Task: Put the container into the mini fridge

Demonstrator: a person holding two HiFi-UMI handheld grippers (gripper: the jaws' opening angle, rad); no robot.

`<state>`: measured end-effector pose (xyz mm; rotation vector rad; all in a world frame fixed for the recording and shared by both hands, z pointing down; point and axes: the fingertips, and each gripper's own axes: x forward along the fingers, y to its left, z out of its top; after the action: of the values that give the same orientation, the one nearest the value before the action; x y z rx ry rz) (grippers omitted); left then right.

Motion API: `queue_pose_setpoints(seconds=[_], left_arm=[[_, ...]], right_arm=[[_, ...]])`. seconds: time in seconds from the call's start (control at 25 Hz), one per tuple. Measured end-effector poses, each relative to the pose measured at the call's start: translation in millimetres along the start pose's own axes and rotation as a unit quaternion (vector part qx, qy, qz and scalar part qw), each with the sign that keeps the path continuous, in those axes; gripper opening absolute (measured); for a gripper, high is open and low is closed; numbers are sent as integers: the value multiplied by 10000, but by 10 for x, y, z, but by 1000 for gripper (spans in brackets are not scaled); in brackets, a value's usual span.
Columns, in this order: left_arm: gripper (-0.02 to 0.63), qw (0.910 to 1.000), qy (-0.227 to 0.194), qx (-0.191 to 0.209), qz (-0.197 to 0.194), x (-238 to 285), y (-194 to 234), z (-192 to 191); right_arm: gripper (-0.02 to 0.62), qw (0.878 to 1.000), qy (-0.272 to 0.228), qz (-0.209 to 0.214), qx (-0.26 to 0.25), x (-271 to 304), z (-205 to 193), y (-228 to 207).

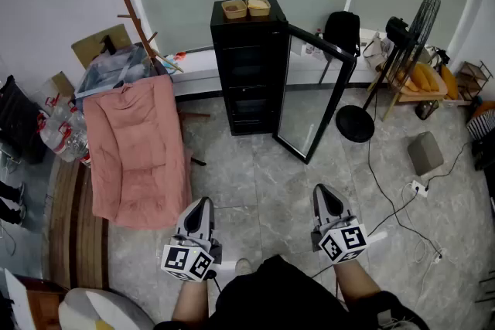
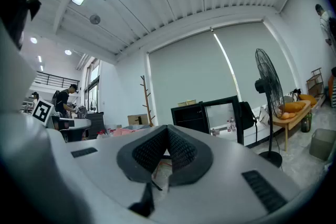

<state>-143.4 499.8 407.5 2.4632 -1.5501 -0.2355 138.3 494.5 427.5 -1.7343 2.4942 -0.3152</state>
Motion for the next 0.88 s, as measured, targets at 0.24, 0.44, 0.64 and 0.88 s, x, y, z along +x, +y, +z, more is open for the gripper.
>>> queue_pose_setpoints(seconds=[0.24,0.44,0.64,0.88], left_arm=[[17,10000,-28,25,-56,141,-125,66],[17,9999,-101,110,-80,189,-189,93],[17,9999,-68,78,-56,244,-260,77],[22,9997,-114,140,167,277,-395,-21]], right_arm=[[31,10000,-61,43,-50,37,118,-94],[31,9999,-127,82,-57,40,136,-144],[31,9997,-135,83,178,-1,140,-257],[34,9988,-234,206,374,-118,95,-460]])
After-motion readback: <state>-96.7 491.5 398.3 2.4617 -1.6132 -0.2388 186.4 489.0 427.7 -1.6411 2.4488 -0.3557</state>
